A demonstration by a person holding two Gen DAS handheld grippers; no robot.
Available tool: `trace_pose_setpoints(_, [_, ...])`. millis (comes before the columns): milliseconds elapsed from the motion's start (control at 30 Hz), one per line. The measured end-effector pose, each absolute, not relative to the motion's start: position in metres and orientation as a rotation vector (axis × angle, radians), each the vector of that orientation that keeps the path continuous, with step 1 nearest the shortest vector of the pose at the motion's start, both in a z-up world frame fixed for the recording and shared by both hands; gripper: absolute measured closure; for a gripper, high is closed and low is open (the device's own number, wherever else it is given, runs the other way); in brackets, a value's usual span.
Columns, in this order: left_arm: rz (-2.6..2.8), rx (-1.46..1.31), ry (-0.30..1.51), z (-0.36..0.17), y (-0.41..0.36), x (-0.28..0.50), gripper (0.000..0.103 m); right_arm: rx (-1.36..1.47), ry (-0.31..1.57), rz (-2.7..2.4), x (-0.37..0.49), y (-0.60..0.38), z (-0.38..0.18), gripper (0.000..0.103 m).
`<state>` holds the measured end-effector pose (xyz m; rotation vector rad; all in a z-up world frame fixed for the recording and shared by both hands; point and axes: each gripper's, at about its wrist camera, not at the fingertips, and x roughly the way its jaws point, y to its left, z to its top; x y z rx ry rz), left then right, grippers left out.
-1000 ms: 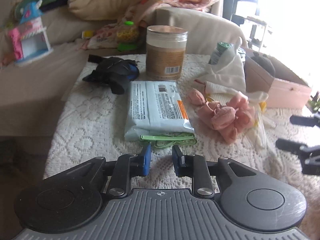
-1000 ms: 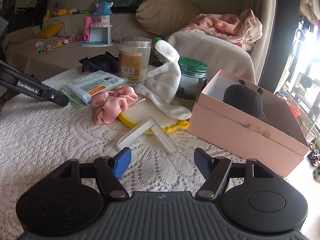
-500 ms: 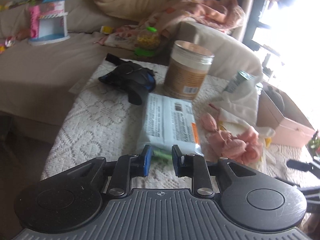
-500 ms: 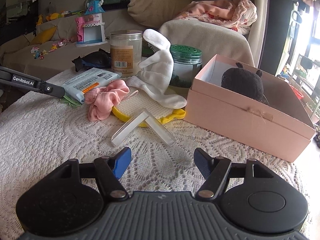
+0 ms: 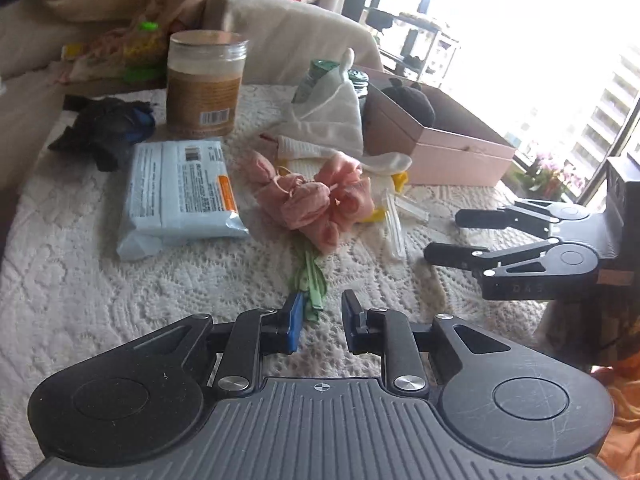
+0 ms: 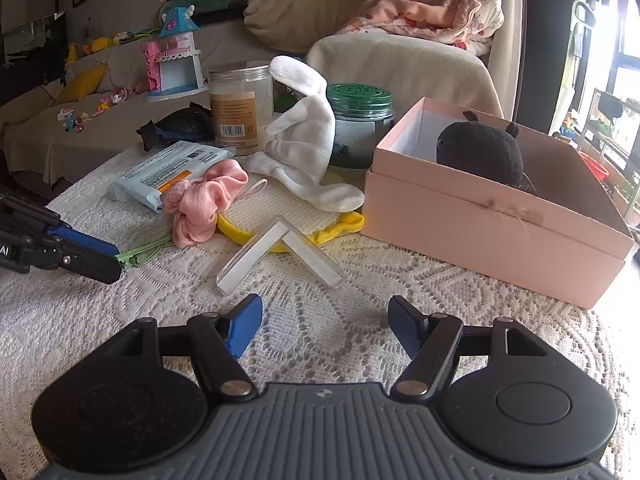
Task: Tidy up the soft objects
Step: 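Grasp the green hair tie with the left gripper while right gripper grasps pink scrunchie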
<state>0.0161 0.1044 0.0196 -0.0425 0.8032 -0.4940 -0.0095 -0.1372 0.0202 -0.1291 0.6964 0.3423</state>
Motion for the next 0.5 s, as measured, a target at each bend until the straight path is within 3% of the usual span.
trace_pose_setpoints(500, [-0.375,0.171,0.805,0.018,0.065,0.038,0.077,-0.114,0.702,0.343,-0.008,-0.139,0.020,0.032])
